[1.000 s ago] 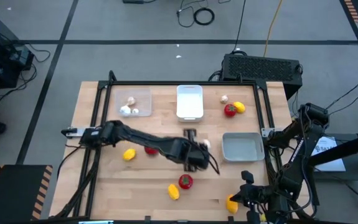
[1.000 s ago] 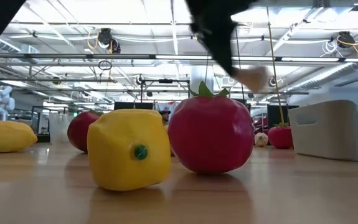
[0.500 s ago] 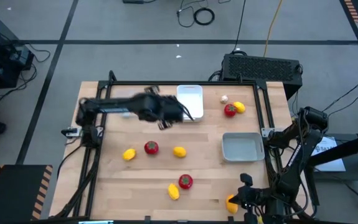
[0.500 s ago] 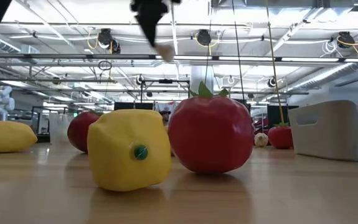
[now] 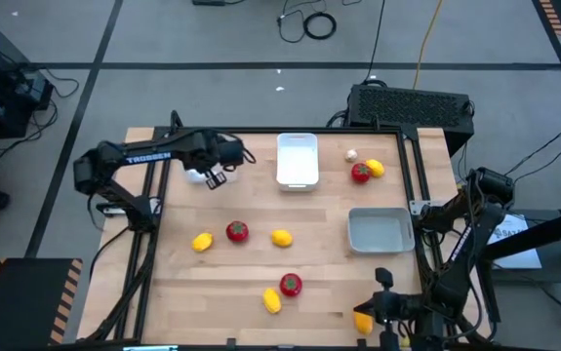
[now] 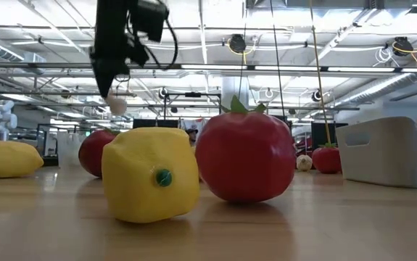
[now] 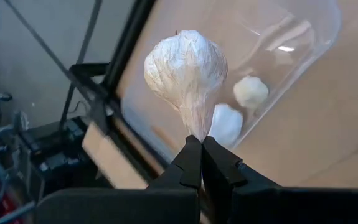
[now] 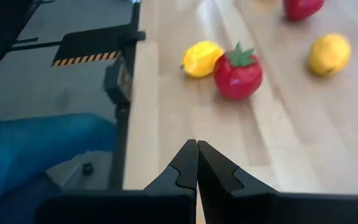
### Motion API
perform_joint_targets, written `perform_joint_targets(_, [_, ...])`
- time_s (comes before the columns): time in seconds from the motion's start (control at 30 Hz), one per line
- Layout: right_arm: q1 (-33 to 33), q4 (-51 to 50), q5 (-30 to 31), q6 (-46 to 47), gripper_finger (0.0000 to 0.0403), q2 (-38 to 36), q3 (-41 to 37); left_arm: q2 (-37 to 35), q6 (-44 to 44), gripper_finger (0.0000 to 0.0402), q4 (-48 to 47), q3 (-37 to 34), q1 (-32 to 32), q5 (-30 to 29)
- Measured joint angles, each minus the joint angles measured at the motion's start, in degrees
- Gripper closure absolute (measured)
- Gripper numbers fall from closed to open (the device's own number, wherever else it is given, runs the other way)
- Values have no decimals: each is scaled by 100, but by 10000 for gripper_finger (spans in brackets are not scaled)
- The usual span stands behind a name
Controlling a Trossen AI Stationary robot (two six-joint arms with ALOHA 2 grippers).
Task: Sort produce into baskets
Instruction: Put the garlic into the transparent bin
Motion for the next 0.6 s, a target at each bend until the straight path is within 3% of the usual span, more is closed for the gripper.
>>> perform_joint_targets(0.17, [-192, -1, 68, -110, 403, 0, 0, -29, 599, 393, 989, -750, 138, 99])
perform_joint_targets(0.37, [-354, -1, 58, -525, 403, 0, 0, 12, 889, 387, 1493, -1004, 176, -49])
perform_joint_targets(0.6, [-730, -32, 398, -1539, 403, 0, 0, 12, 1114, 316, 1531, -1002, 173, 11])
